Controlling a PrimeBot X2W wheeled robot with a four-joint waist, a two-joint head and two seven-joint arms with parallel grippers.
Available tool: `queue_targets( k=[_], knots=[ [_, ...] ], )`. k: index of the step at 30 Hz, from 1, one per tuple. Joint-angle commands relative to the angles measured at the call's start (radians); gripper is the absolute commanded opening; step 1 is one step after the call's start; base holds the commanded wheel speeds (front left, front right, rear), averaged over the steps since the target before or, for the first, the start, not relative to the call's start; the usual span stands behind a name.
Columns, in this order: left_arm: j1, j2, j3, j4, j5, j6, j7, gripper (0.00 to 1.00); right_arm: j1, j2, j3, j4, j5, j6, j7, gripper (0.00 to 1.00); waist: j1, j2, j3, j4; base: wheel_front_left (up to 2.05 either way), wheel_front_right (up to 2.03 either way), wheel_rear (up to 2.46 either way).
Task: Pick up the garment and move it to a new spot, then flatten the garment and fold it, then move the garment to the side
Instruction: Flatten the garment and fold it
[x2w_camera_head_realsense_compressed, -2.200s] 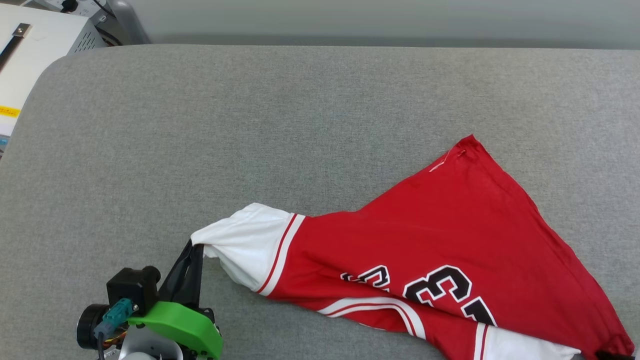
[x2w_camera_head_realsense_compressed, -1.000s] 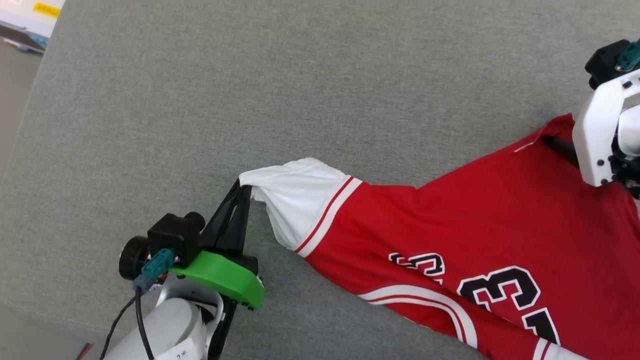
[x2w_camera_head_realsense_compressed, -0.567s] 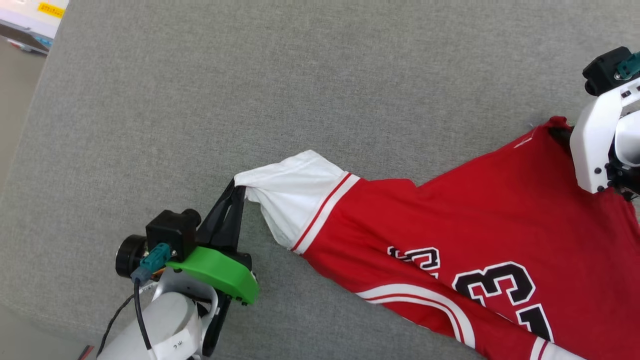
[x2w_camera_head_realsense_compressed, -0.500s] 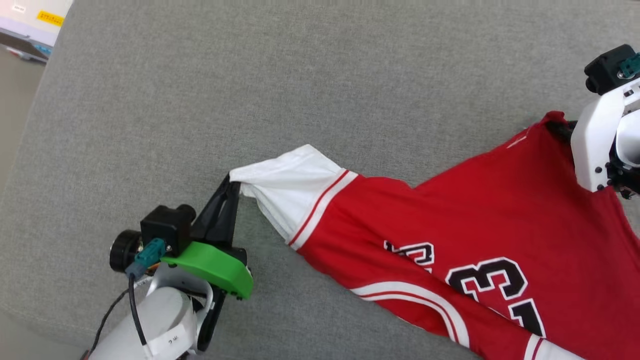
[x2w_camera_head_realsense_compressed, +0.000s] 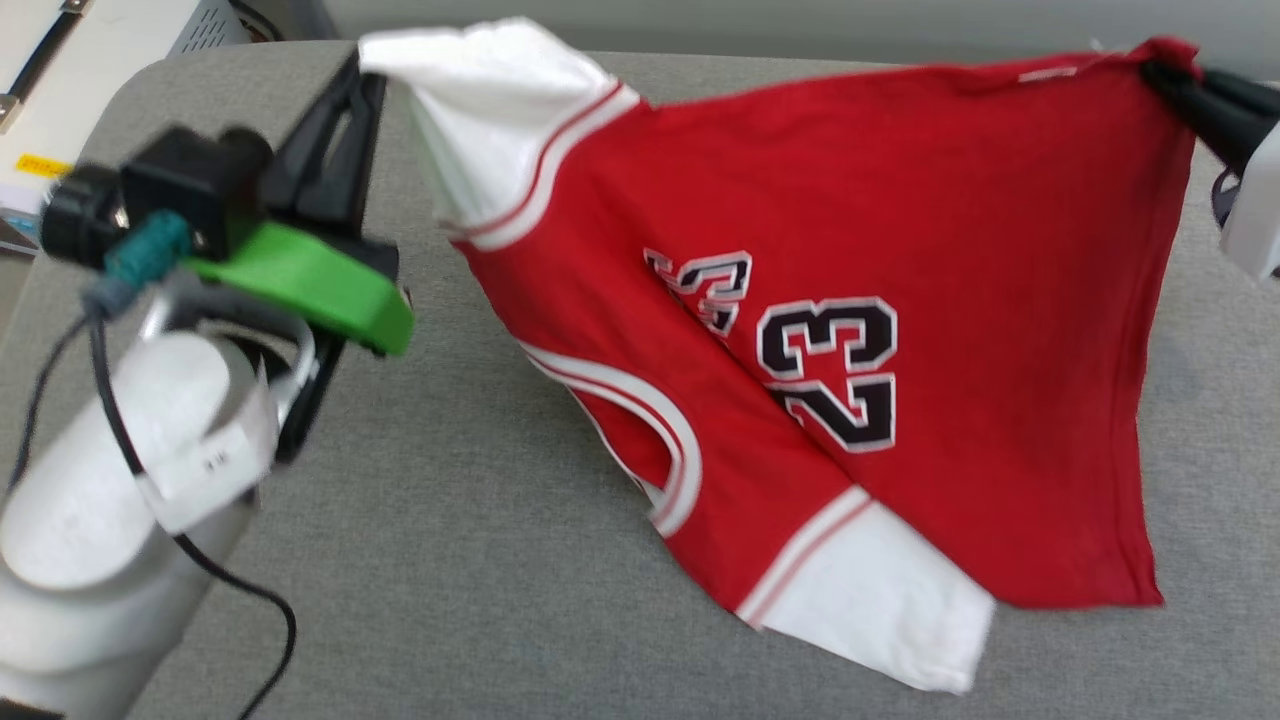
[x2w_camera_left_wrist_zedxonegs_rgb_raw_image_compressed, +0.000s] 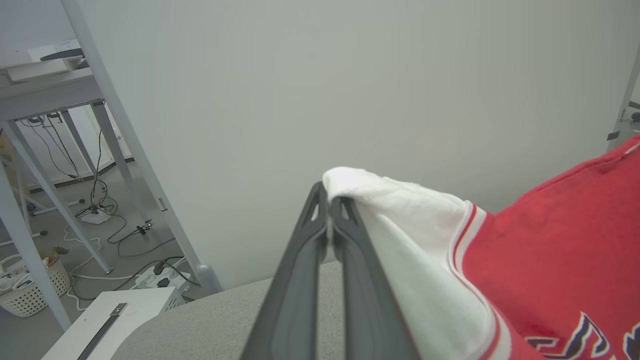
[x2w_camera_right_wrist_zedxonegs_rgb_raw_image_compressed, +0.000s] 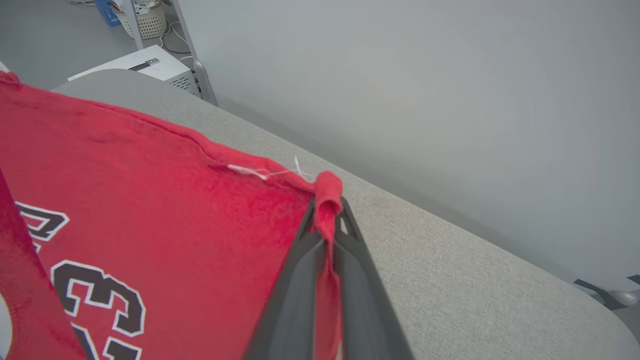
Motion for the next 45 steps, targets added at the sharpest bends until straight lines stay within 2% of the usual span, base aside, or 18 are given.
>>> queue_targets(
  k=[1,3,7,13,18,24,28,34,41,45],
  knots=[
    [-0.061,0.002,0.012,0.005,0.003,-0.013,0.012,0.00,-0.040,0.007,-0.014,-0.005,-0.012,-0.001,-0.004,0.00,0.0000,0.0000,0.009,-0.028,0.00,0.00,0.00],
    [-0.182,0.016,0.020,0.024,0.029,-0.032,0.051,0.00,-0.104,0.024,-0.042,-0.001,-0.033,-0.001,-0.002,0.00,0.0000,0.0000,0.037,-0.045,0.00,0.00,0.00],
    [-0.414,0.003,0.034,0.069,0.047,-0.084,0.103,0.00,-0.260,0.073,-0.089,0.042,-0.087,-0.001,-0.003,0.00,0.0000,0.0000,0.097,-0.072,0.00,0.00,0.00],
    [-0.754,-0.049,0.041,0.209,0.066,-0.155,0.161,0.00,-0.528,0.147,-0.123,0.155,-0.184,-0.001,-0.021,0.00,0.0000,0.0000,0.180,-0.089,0.00,0.00,0.00],
    [-1.009,-0.100,0.042,0.374,0.089,-0.199,0.171,0.00,-0.752,0.190,-0.116,0.278,-0.270,-0.001,-0.067,0.00,0.0000,0.0000,0.249,-0.097,0.00,0.00,0.00],
    [-1.199,-0.149,0.037,0.553,0.110,-0.225,0.131,0.00,-0.929,0.231,-0.086,0.434,-0.319,-0.001,-0.146,0.00,0.0000,0.0000,0.312,-0.099,0.00,0.00,0.00],
    [-1.242,-0.160,0.024,0.643,0.125,-0.235,0.094,0.00,-0.972,0.252,-0.044,0.517,-0.316,-0.001,-0.196,0.00,0.0000,0.0000,0.343,-0.105,0.00,0.00,0.00],
    [-1.171,-0.167,0.020,0.723,0.109,-0.236,0.020,0.00,-0.925,0.283,0.030,0.590,-0.250,-0.001,-0.266,0.00,0.0000,0.0000,0.347,-0.112,0.00,0.00,0.00],
    [-0.964,-0.158,0.007,0.751,0.083,-0.232,-0.063,0.00,-0.765,0.314,0.143,0.608,-0.143,-0.001,-0.347,0.00,0.0000,0.0000,0.295,-0.121,0.00,0.00,0.00],
    [-0.815,-0.128,-0.006,0.719,0.078,-0.224,-0.096,0.00,-0.660,0.301,0.217,0.589,-0.080,-0.001,-0.387,0.00,0.0000,0.0000,0.251,-0.117,0.00,0.00,0.00]
  ],
)
